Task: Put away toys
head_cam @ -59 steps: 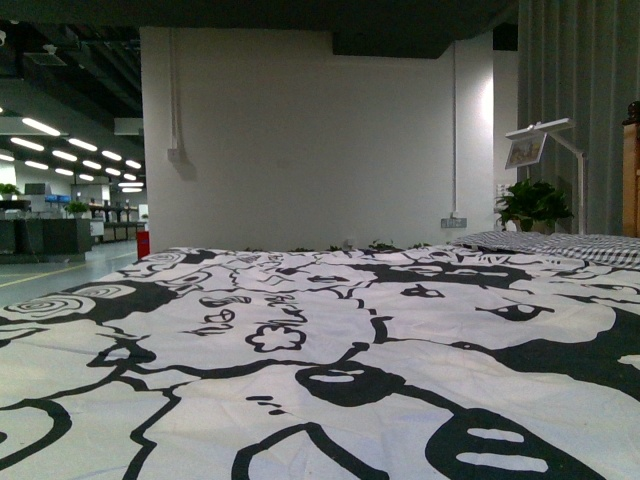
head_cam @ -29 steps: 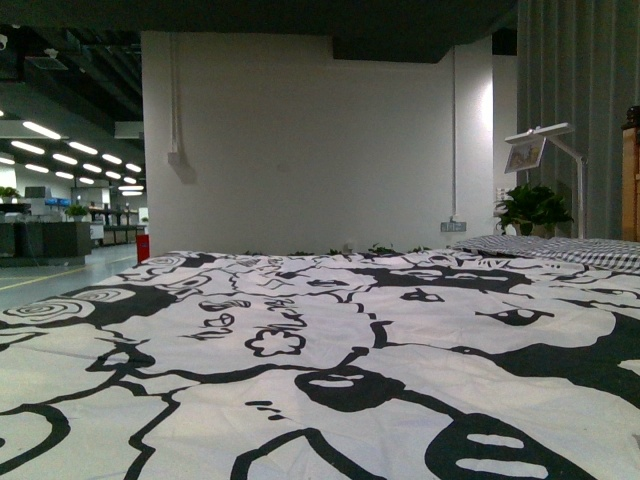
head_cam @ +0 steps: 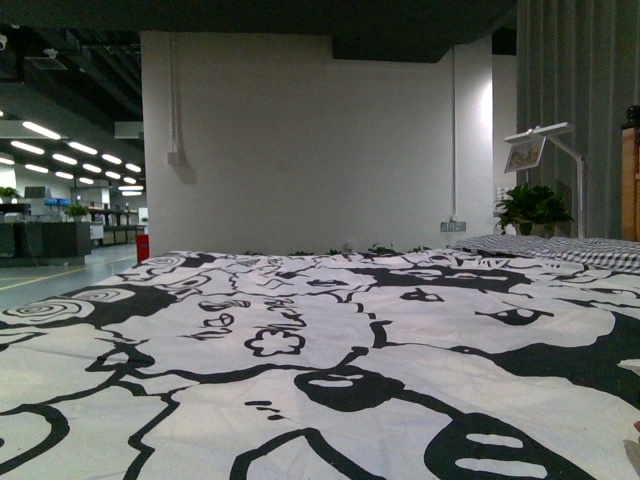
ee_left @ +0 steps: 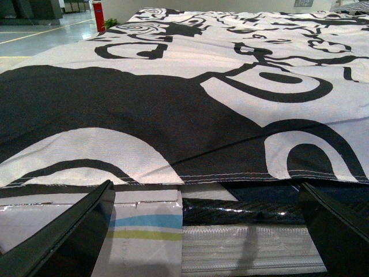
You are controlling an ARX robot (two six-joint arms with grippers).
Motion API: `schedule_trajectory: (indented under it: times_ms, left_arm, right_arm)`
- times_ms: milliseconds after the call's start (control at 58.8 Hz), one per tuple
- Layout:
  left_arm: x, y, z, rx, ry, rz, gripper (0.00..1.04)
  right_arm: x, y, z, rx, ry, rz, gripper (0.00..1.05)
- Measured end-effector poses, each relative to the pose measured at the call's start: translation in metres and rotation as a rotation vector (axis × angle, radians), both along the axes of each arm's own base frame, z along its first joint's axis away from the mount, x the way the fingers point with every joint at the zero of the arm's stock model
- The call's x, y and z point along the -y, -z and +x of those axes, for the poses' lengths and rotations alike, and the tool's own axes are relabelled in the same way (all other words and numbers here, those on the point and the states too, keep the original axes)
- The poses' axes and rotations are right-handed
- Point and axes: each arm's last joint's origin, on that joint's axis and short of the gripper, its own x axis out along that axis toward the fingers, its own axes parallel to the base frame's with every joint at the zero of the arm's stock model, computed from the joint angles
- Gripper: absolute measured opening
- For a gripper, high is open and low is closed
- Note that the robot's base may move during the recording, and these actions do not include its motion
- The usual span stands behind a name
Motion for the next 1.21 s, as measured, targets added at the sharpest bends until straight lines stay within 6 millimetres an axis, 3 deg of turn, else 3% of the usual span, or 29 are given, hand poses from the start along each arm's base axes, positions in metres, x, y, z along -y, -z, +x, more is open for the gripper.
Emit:
schedule_trajectory:
  times_ms: [102, 221, 323, 680, 1207]
  left_arm:
    - [0.000, 0.000, 0.000, 0.000, 0.000, 0.000, 0.98]
    - [0.000, 0.000, 0.000, 0.000, 0.000, 0.000, 0.98]
    - [0.000, 0.000, 0.000, 0.000, 0.000, 0.000, 0.99]
    - [0.000, 0.000, 0.000, 0.000, 0.000, 0.000, 0.99]
    - [0.000, 0.000, 0.000, 0.000, 0.000, 0.000, 0.98]
  right_arm:
    - [0.000, 0.001, 0.000, -0.005, 0.019, -0.015, 0.06]
    - [-0.007, 0.007, -0.001, -0.147, 0.223, -0.119, 0.06]
    - [-0.007, 0.016, -0.002, -0.154, 0.301, -0.195, 0.06]
    - [-0.007, 0.039, -0.002, -0.147, 0.300, -0.242, 0.06]
    - [-0.007, 0.055, -0.002, -0.149, 0.300, -0.245, 0.06]
